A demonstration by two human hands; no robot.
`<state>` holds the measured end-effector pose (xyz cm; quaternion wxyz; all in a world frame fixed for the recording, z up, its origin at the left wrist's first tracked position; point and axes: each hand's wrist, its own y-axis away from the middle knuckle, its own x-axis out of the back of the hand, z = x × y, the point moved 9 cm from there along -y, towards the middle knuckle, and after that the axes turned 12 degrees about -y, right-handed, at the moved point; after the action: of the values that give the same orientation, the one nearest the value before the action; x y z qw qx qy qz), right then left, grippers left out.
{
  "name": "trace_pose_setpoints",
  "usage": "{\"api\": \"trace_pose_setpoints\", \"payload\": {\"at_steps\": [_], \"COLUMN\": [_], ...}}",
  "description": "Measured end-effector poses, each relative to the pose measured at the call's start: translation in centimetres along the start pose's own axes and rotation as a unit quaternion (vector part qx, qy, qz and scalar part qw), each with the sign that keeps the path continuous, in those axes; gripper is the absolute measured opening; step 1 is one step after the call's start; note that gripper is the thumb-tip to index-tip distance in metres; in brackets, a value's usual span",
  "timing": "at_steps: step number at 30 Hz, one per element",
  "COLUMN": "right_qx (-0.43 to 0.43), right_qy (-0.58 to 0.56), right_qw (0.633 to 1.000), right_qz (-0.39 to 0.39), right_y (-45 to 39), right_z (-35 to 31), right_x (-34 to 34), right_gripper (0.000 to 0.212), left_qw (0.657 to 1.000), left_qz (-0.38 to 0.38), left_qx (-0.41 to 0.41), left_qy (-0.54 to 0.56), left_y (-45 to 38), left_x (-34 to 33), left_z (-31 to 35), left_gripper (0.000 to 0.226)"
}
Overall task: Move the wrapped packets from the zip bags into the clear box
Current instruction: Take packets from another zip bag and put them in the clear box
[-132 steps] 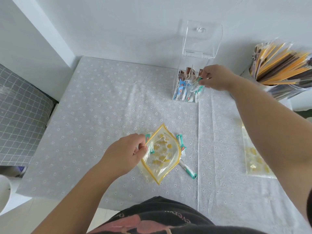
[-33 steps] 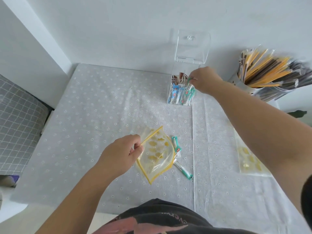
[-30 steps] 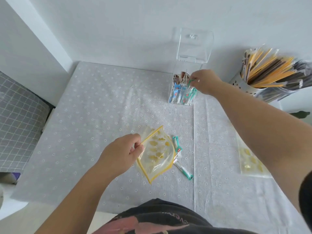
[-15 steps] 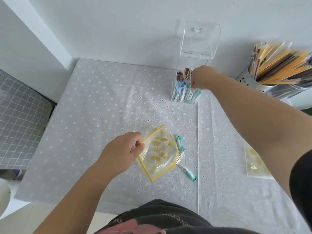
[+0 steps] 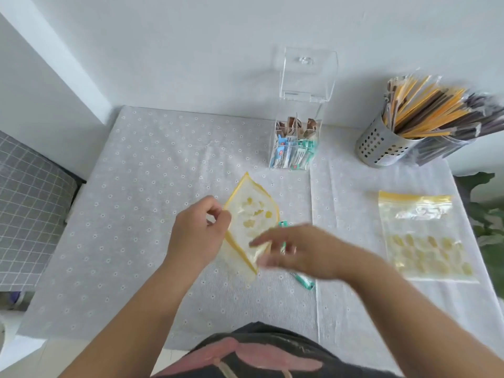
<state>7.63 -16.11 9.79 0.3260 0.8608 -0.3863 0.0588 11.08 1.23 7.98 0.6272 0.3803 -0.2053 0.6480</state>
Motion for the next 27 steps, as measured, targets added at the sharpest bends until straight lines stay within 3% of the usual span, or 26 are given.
{"api": "trace_pose_setpoints", "payload": {"at_steps": [2,4,6,9,11,13,14,16,18,19,22,25,27], "right_qx": [-0.045,-0.051,-0.020,0.017,0.030,0.043,0.050,0.062,0.071,0.074,0.080,0.085,0.085], "right_qy": [0.078,0.108,0.060,-0.036,-0.088,-0.162,-0.194,-0.247,-0.280,-0.291,-0.339,-0.376,-0.375], "right_qw": [0.996,0.987,0.981,0.967,0.954,0.934,0.924,0.911,0.901,0.896,0.873,0.849,0.846], "right_qz": [0.013,0.105,0.183,0.253,0.285,0.317,0.325,0.326,0.324,0.327,0.341,0.361,0.369], "right_y": [0.6,0.6,1.0,2.1,3.4,4.7,5.2,5.7,6.0,6.1,6.4,7.1,7.6], "right_z": [1.6,2.0,1.8,2.1,1.9,2.0,2.3,2.9,3.5,3.7,4.2,4.8,5.2], "right_x": [-2.7,-2.6,-1.9,0.3,1.8,2.9,3.1,2.9,2.2,2.0,1.5,2.0,2.5], "right_gripper": [0.062,0.045,0.027,0.031,0.030,0.023,0.019,0.017,0.017,0.018,0.019,0.019,0.019], "left_qw": [0.999,0.998,0.991,0.980,0.985,0.974,0.949,0.851,0.765,0.747,0.764,0.853,0.904], "left_qz": [0.013,0.015,-0.004,0.000,0.019,-0.058,-0.133,-0.276,-0.367,-0.379,-0.314,-0.205,-0.151], "left_qx": [-0.001,-0.015,-0.047,-0.073,-0.023,0.094,0.159,0.244,0.214,0.190,0.157,0.134,0.095], "left_qy": [0.033,0.057,0.124,0.185,0.169,0.199,0.239,0.373,0.484,0.513,0.541,0.461,0.388], "left_y": [0.1,0.5,1.1,1.8,1.6,1.8,2.6,4.9,6.9,7.4,6.9,5.3,4.6], "left_x": [0.2,0.3,0.0,-0.5,-1.1,-3.3,-5.0,-7.9,-8.9,-8.7,-7.7,-5.9,-4.6], "left_z": [1.1,2.2,3.4,2.8,0.2,-3.2,-4.6,-5.6,-3.4,-2.2,-0.1,-0.4,-0.1], "left_gripper": [0.019,0.020,0.029,0.046,0.040,0.034,0.044,0.070,0.074,0.072,0.050,0.019,0.011]}}
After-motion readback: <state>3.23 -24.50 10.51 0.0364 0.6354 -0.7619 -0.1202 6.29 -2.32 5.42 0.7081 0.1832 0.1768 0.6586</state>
